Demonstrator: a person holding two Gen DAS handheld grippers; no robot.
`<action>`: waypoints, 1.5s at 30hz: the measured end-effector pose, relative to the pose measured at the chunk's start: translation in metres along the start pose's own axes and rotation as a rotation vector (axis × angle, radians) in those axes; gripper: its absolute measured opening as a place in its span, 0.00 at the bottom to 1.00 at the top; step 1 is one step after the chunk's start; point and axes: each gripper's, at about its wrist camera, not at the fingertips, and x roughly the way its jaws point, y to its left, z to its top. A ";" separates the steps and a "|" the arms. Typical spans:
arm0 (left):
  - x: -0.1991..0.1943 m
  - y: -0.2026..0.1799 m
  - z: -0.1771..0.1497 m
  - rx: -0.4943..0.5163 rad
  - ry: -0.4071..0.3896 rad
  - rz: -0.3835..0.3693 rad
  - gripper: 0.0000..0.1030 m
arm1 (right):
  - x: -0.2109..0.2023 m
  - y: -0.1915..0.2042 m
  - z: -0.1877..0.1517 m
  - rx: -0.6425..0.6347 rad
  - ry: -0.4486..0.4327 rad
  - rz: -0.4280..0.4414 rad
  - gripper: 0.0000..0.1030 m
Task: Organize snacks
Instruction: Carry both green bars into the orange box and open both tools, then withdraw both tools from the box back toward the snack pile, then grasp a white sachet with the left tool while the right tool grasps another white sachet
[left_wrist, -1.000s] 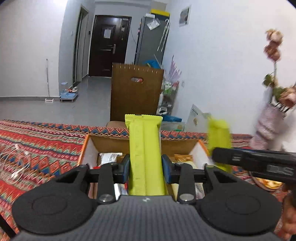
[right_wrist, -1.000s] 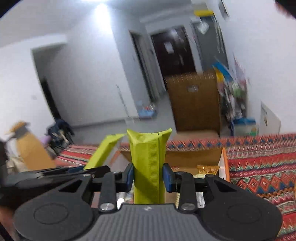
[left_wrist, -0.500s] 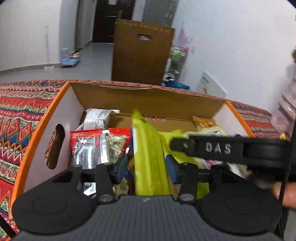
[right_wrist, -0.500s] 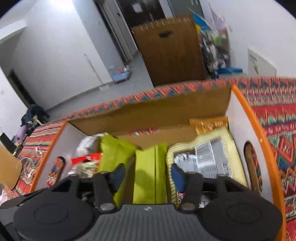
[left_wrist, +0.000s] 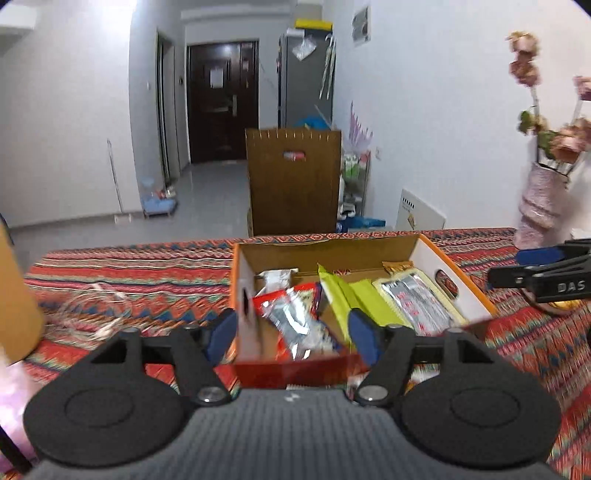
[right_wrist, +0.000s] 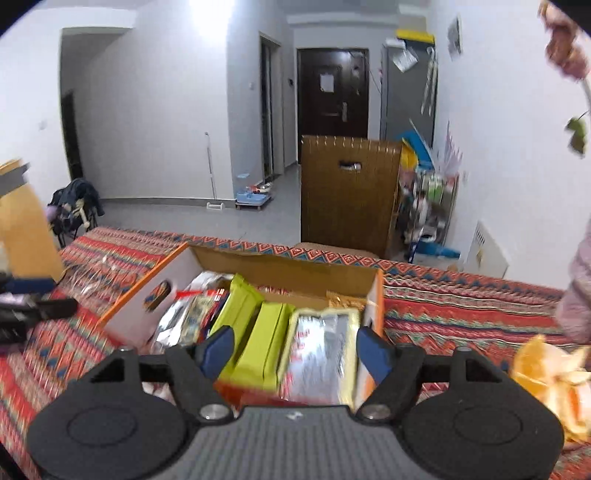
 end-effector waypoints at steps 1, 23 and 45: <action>-0.015 0.001 -0.007 -0.002 -0.008 0.005 0.70 | -0.018 0.005 -0.009 -0.022 -0.010 0.000 0.74; -0.196 -0.058 -0.202 -0.070 0.060 -0.047 0.81 | -0.205 0.087 -0.225 0.007 -0.072 -0.015 0.88; -0.024 -0.047 -0.144 0.149 0.100 -0.067 0.84 | -0.091 0.099 -0.176 -0.036 0.008 0.034 0.86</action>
